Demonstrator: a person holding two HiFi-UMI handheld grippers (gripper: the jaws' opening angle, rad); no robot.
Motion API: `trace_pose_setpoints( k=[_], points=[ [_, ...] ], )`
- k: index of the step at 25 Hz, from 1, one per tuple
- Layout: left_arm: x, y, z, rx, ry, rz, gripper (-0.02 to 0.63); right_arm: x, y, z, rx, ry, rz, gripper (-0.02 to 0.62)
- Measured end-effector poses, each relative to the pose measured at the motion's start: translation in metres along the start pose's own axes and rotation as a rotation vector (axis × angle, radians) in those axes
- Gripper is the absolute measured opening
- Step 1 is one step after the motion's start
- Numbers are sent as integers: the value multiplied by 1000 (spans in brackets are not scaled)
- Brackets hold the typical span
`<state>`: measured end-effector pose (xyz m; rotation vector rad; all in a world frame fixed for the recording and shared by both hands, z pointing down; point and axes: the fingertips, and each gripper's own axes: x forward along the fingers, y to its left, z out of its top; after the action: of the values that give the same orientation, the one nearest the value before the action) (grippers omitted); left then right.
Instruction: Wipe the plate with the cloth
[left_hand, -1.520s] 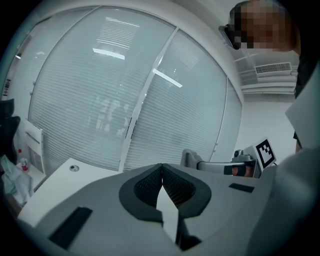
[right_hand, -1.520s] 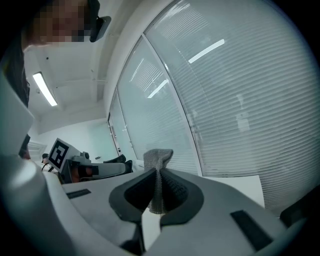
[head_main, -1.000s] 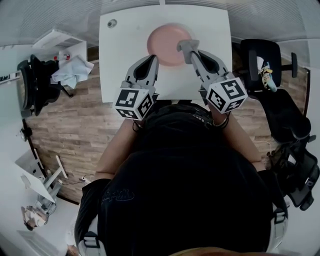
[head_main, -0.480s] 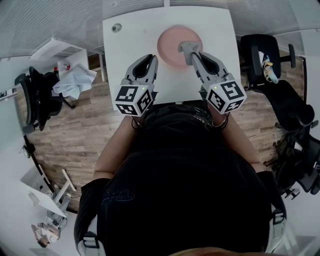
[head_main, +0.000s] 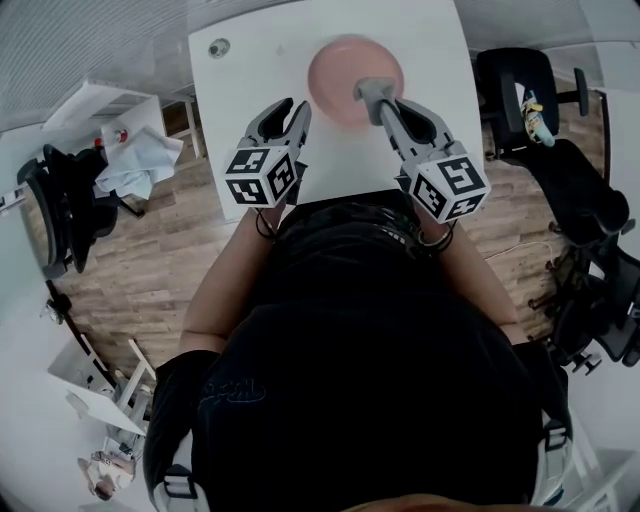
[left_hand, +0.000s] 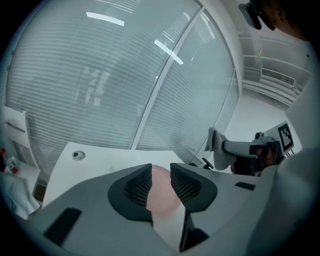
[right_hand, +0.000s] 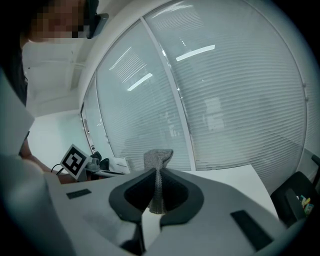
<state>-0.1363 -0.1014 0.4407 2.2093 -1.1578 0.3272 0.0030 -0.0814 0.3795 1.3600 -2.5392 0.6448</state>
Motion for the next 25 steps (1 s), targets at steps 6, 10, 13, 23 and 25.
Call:
trace_pose_setpoints(
  k=[6, 10, 13, 23, 25],
  points=[
    [30, 13, -19, -73, 86, 27, 126, 21, -23, -18, -70, 54, -8, 35],
    [46, 20, -31, -103, 133, 45, 127, 34, -36, -33, -82, 104, 2, 35],
    [60, 31, -43, -125, 177, 54, 127, 46, -43, -39, -95, 137, 23, 35],
    [106, 69, -92, -202, 312, 138, 127, 77, -81, -74, -88, 273, 38, 35],
    [114, 74, -99, -220, 331, 152, 127, 82, -89, -81, -88, 296, 39, 35]
  ],
)
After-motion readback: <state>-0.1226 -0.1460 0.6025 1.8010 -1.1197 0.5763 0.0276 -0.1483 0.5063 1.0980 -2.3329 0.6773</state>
